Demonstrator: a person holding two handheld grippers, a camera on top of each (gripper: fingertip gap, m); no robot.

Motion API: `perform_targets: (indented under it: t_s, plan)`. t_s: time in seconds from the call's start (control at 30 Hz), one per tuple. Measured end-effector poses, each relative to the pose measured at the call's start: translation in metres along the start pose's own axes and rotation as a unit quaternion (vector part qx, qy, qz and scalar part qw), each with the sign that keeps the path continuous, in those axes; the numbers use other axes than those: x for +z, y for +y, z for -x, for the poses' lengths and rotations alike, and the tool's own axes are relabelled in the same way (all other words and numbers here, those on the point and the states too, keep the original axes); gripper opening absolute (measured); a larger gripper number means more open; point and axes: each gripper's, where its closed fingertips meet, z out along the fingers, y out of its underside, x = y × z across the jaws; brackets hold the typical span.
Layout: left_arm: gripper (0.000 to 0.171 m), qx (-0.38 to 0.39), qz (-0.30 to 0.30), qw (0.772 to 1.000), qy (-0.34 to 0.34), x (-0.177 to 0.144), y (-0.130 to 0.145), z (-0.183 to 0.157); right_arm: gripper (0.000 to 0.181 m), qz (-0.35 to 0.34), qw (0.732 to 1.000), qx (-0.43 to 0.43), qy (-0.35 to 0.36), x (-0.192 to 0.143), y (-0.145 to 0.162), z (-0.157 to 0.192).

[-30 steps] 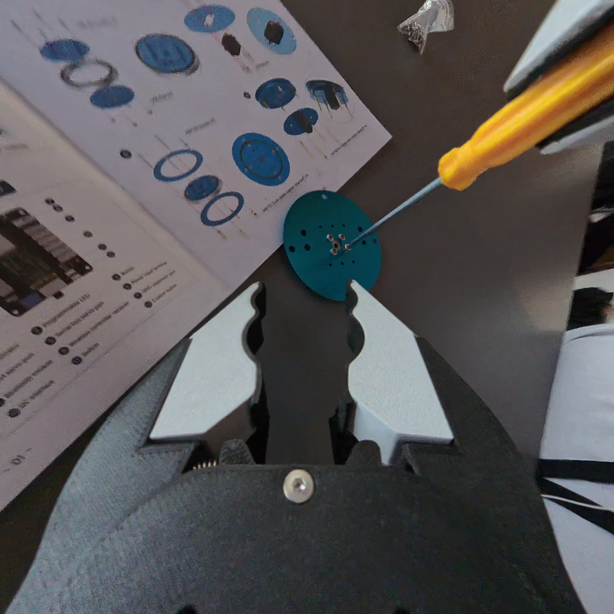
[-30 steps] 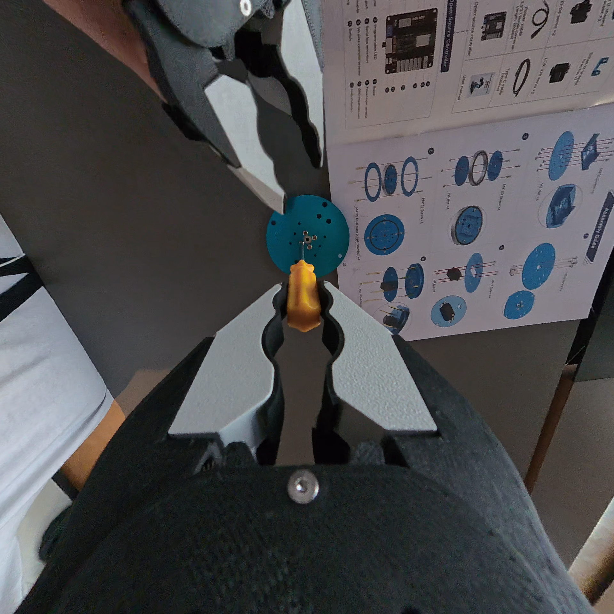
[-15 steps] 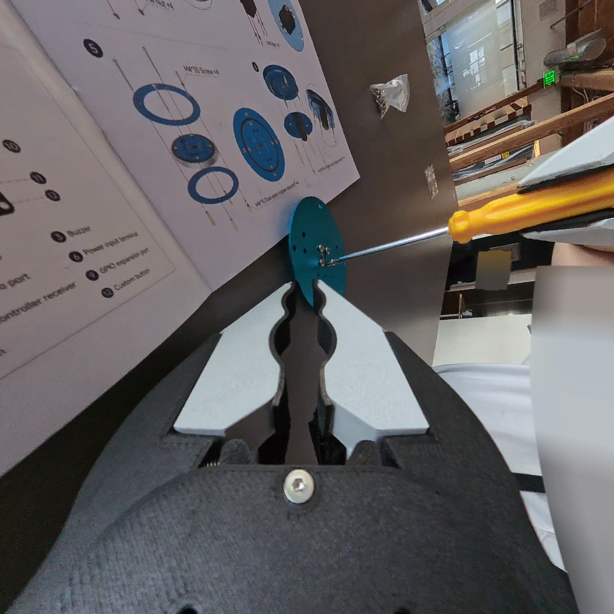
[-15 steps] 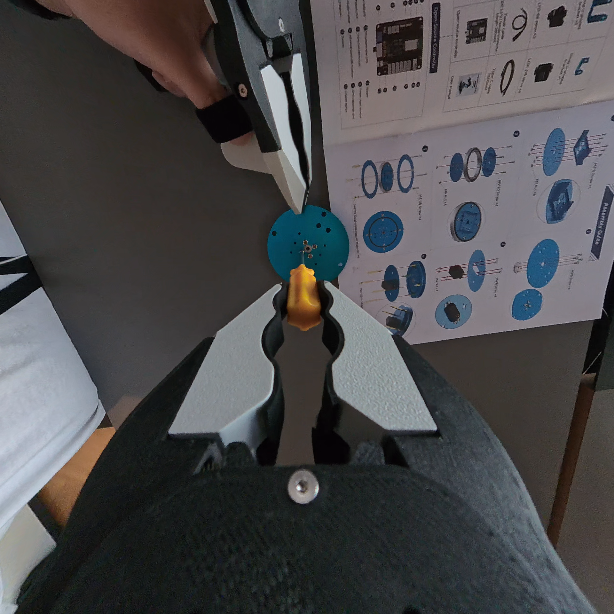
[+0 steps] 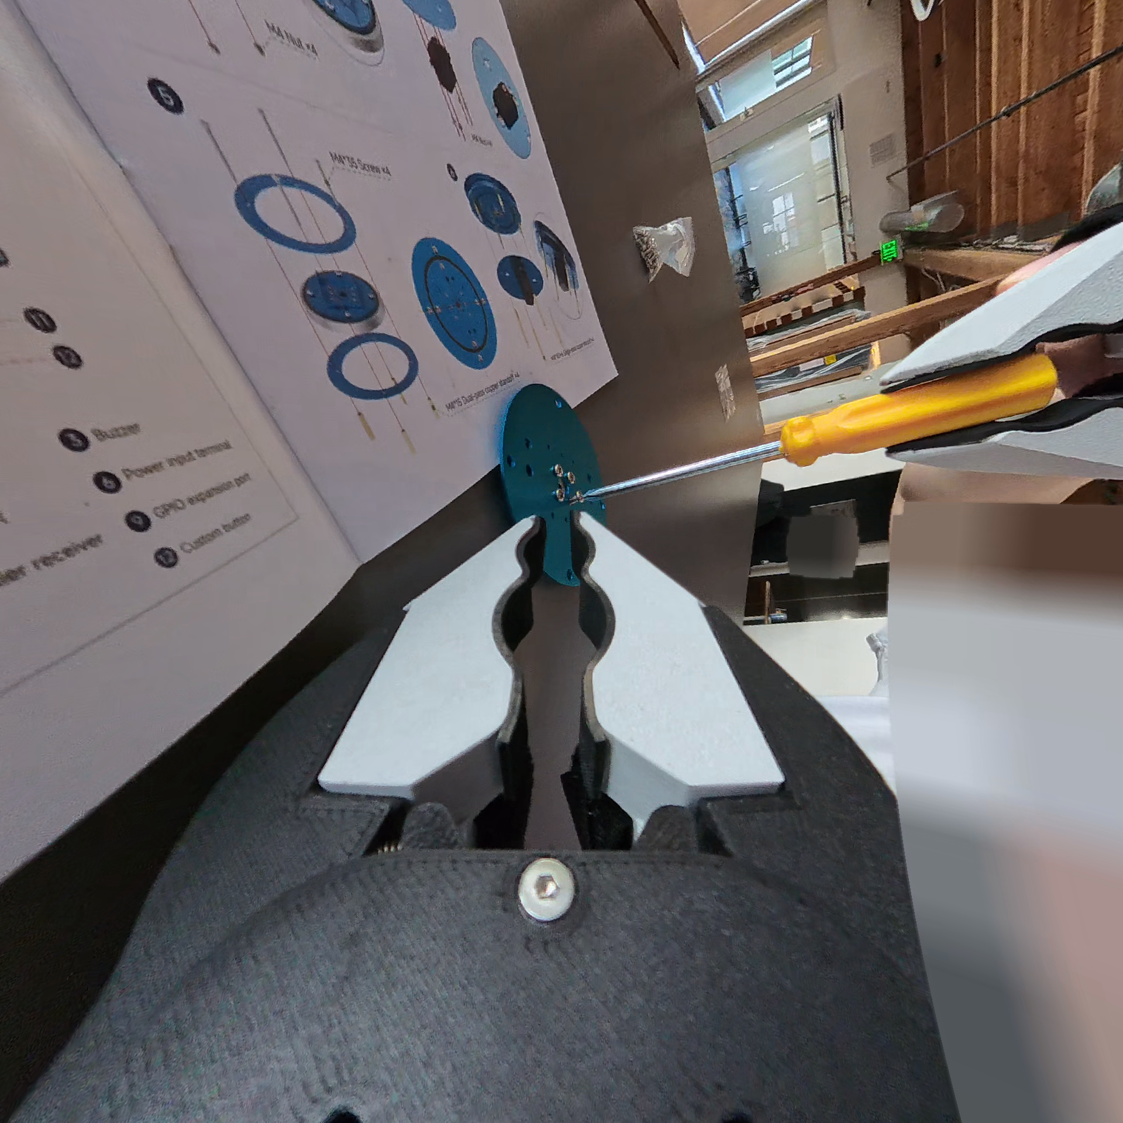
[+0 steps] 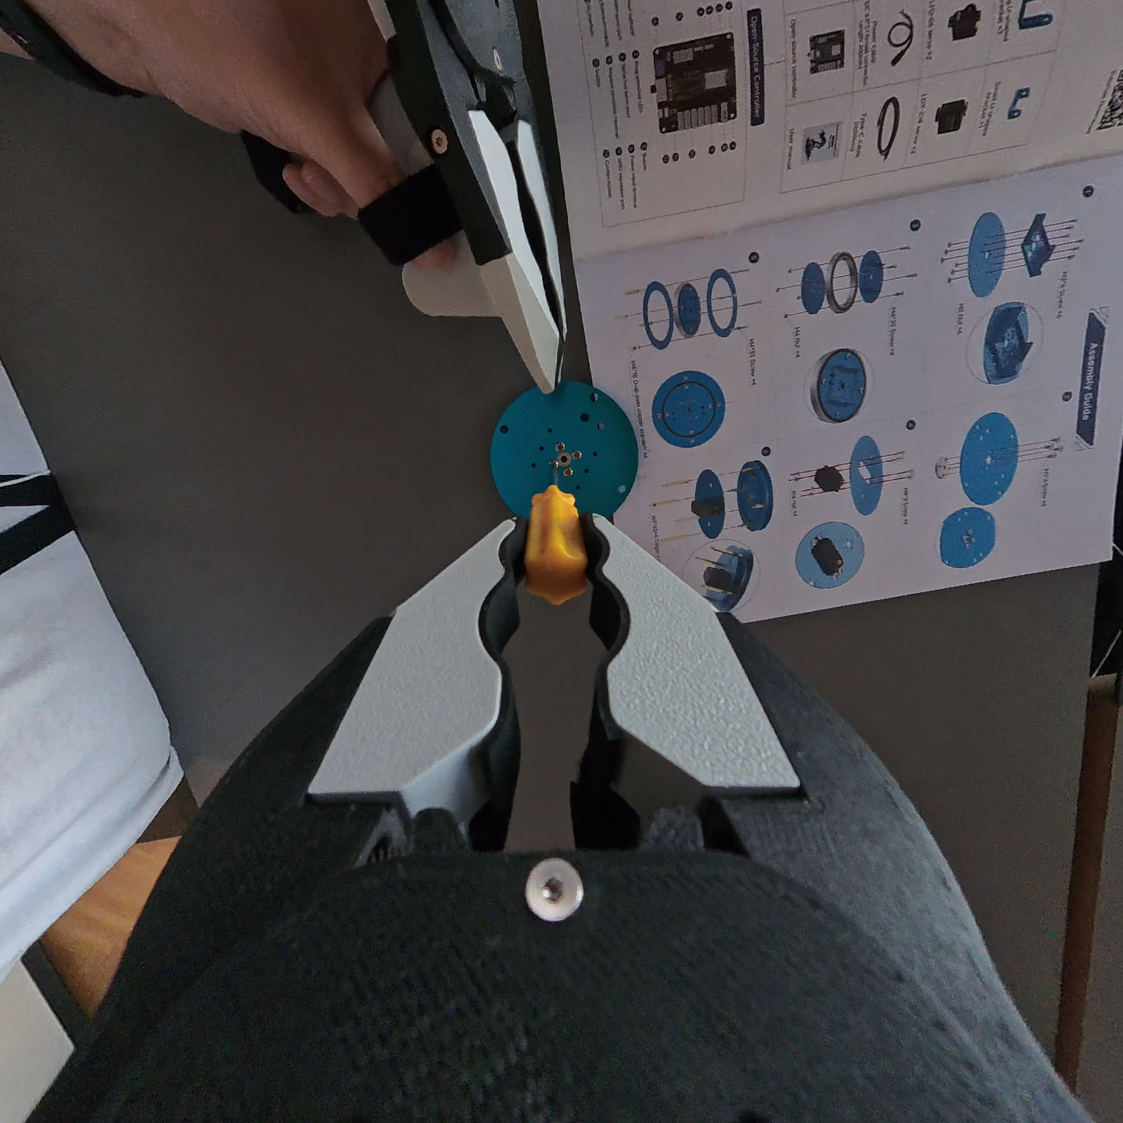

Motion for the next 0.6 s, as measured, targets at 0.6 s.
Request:
perform_targets:
  t_s: [0.6]
  plan:
    - [0.023, 0.265, -0.004, 0.954, -0.140, -0.002, -0.011, -0.016, 0.017, -0.011, 1.000, -0.006, -0.002, -0.001, 0.004, -0.001]
